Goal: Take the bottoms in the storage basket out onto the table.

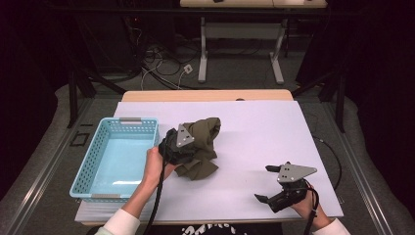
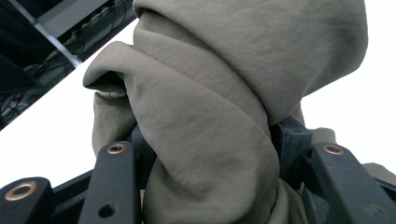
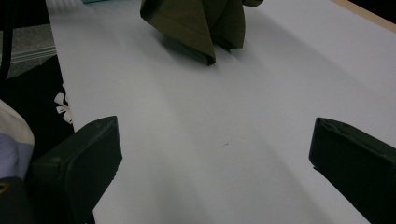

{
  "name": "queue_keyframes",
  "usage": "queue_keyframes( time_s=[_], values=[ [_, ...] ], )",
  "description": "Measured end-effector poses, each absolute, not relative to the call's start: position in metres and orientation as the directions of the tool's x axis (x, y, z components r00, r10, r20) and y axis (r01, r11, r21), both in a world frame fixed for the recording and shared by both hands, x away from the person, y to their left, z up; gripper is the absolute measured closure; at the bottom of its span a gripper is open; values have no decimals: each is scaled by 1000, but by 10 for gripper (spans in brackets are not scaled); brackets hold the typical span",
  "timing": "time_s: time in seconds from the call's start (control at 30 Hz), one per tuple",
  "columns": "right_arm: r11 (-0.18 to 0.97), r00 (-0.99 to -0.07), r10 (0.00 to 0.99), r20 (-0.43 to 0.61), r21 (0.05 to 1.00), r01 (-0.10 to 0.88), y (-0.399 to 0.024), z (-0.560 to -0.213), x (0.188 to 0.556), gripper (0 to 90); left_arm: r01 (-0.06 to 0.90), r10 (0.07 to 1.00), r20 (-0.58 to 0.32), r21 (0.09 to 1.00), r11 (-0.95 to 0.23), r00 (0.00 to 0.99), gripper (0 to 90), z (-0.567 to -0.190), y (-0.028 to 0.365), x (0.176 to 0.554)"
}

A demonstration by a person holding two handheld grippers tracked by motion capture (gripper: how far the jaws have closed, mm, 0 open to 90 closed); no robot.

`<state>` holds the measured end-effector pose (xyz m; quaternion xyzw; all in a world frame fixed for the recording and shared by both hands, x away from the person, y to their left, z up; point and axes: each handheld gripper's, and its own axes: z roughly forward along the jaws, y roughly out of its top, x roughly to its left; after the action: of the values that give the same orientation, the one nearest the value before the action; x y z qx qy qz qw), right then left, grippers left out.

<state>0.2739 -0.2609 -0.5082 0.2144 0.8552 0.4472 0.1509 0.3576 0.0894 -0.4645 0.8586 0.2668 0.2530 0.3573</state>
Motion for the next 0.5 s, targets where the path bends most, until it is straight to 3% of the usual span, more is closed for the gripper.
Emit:
queue_keyframes(
  time_s=[0.5],
  values=[
    [509, -862, 502, -66, 829, 233, -261, -508, 274, 21, 293, 625, 243, 720, -629, 742, 470, -475, 81, 359]
  ],
)
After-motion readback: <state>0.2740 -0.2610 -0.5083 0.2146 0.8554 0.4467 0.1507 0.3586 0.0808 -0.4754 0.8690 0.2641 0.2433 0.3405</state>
